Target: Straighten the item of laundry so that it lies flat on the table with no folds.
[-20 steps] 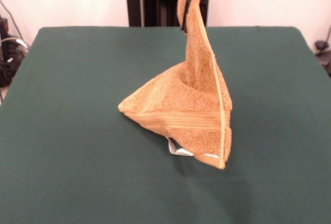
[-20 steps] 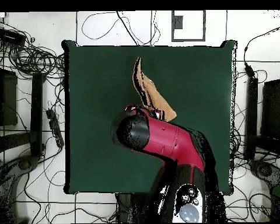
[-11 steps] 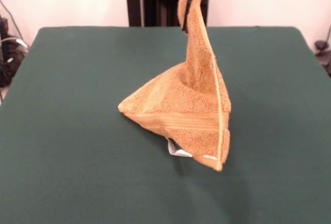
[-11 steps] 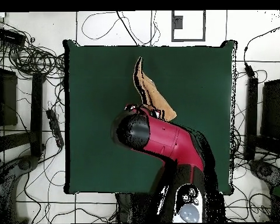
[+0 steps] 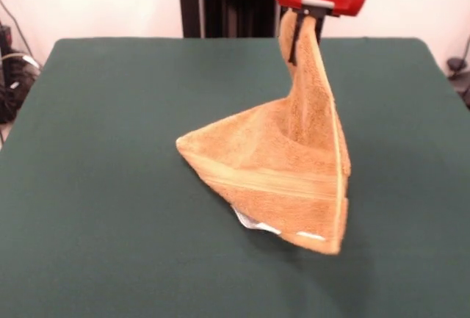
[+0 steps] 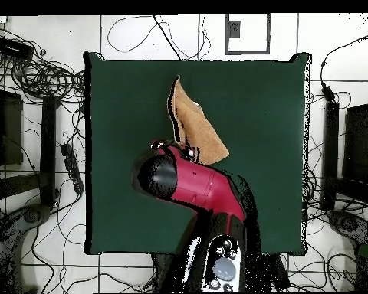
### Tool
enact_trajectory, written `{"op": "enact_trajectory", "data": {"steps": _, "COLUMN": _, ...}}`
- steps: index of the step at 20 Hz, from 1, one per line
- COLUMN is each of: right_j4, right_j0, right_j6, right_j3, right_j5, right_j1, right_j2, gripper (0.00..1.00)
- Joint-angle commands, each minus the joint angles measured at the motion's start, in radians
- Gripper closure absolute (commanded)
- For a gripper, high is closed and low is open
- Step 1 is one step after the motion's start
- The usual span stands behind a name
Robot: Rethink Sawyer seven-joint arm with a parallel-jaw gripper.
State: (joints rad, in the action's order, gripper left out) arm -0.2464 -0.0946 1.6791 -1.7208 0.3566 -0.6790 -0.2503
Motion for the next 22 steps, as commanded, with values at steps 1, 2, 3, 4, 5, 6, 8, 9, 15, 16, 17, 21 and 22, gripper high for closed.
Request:
{"op": "enact_trajectory", "data": {"steps": 1, "right_j4": -0.085, "right_j0": -0.019, "right_j6": 0.318, "right_j3": -0.130, "right_j5": -0.041, "right_j1": 0.069, "right_j2": 0.079, "gripper": 1.00}}
{"op": "enact_trajectory", "data": {"steps": 2, "right_j4": -0.089, "right_j0": -0.020, "right_j6": 0.324, "right_j3": -0.143, "right_j5": -0.056, "right_j1": 0.069, "right_j2": 0.086, "gripper": 1.00}}
{"op": "enact_trajectory", "data": {"steps": 3, "right_j4": -0.093, "right_j0": -0.020, "right_j6": 0.329, "right_j3": -0.157, "right_j5": -0.071, "right_j1": 0.068, "right_j2": 0.093, "gripper": 1.00}}
{"op": "enact_trajectory", "data": {"steps": 4, "right_j4": -0.096, "right_j0": -0.032, "right_j6": 0.343, "right_j3": -0.165, "right_j5": -0.082, "right_j1": 0.070, "right_j2": 0.087, "gripper": 1.00}}
{"op": "enact_trajectory", "data": {"steps": 5, "right_j4": -0.101, "right_j0": -0.045, "right_j6": 0.355, "right_j3": -0.171, "right_j5": -0.083, "right_j1": 0.071, "right_j2": 0.081, "gripper": 1.00}}
{"op": "enact_trajectory", "data": {"steps": 6, "right_j4": -0.107, "right_j0": -0.057, "right_j6": 0.367, "right_j3": -0.176, "right_j5": -0.082, "right_j1": 0.070, "right_j2": 0.074, "gripper": 1.00}}
{"op": "enact_trajectory", "data": {"steps": 8, "right_j4": -0.120, "right_j0": -0.071, "right_j6": 0.383, "right_j3": -0.191, "right_j5": -0.081, "right_j1": 0.065, "right_j2": 0.075, "gripper": 1.00}}
{"op": "enact_trajectory", "data": {"steps": 9, "right_j4": -0.125, "right_j0": -0.079, "right_j6": 0.391, "right_j3": -0.202, "right_j5": -0.080, "right_j1": 0.059, "right_j2": 0.078, "gripper": 1.00}}
{"op": "enact_trajectory", "data": {"steps": 15, "right_j4": -0.171, "right_j0": -0.117, "right_j6": 0.450, "right_j3": -0.241, "right_j5": -0.099, "right_j1": 0.045, "right_j2": 0.095, "gripper": 1.00}}
{"op": "enact_trajectory", "data": {"steps": 16, "right_j4": -0.183, "right_j0": -0.135, "right_j6": 0.467, "right_j3": -0.237, "right_j5": -0.097, "right_j1": 0.047, "right_j2": 0.088, "gripper": 1.00}}
{"op": "enact_trajectory", "data": {"steps": 17, "right_j4": -0.199, "right_j0": -0.157, "right_j6": 0.490, "right_j3": -0.234, "right_j5": -0.092, "right_j1": 0.050, "right_j2": 0.082, "gripper": 1.00}}
{"op": "enact_trajectory", "data": {"steps": 21, "right_j4": -0.270, "right_j0": -0.255, "right_j6": 0.595, "right_j3": -0.197, "right_j5": -0.070, "right_j1": 0.076, "right_j2": 0.054, "gripper": 1.00}}
{"op": "enact_trajectory", "data": {"steps": 22, "right_j4": -0.286, "right_j0": -0.281, "right_j6": 0.619, "right_j3": -0.182, "right_j5": -0.062, "right_j1": 0.085, "right_j2": 0.043, "gripper": 1.00}}
